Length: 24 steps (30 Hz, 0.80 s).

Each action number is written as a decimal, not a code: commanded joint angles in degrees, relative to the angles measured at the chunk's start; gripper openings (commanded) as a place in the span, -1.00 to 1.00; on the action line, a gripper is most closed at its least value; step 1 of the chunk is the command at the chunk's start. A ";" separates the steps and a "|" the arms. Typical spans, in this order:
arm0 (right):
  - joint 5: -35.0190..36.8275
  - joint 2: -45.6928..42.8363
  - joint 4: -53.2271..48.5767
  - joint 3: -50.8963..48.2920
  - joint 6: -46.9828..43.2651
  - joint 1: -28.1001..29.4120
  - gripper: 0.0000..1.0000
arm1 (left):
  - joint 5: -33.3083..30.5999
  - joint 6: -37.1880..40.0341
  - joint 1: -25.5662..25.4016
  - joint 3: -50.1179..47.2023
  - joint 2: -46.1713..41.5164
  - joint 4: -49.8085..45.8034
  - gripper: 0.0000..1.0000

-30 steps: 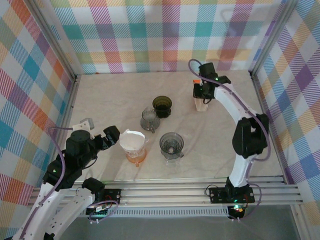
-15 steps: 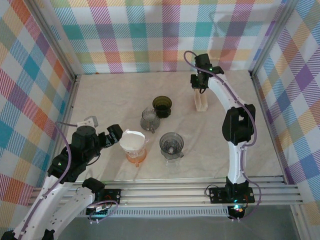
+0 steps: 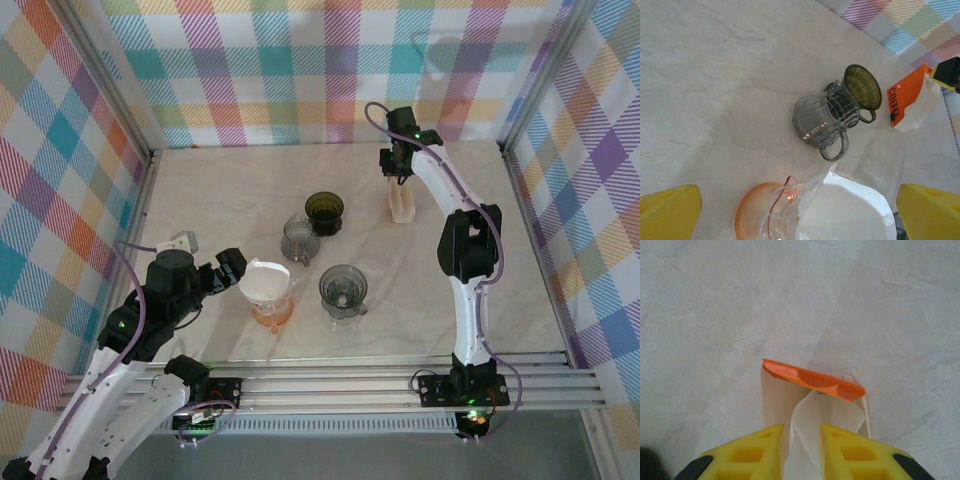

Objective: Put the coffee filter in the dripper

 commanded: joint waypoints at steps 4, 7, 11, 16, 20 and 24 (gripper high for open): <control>-0.85 2.45 -1.96 3.26 -0.30 -0.32 -0.48 | 0.35 1.03 0.15 0.15 0.11 1.72 1.00; -0.93 3.06 -2.13 3.34 -0.35 -0.40 -0.48 | 0.38 0.98 0.14 0.12 0.26 1.72 1.00; -0.84 3.54 -2.37 3.35 -0.04 -0.42 -0.52 | 0.30 0.98 0.14 0.19 0.26 1.72 1.00; -0.73 3.79 -2.42 3.43 -0.37 -0.41 -0.66 | 0.29 0.99 0.14 0.23 0.33 1.70 1.00; -0.57 3.68 -2.41 3.11 -0.22 -0.43 -0.82 | 0.77 0.95 0.16 0.32 0.33 1.89 1.00; -1.58 1.73 -0.81 2.74 -0.64 -0.39 -1.00 | 0.94 1.32 0.15 0.96 0.33 1.71 1.00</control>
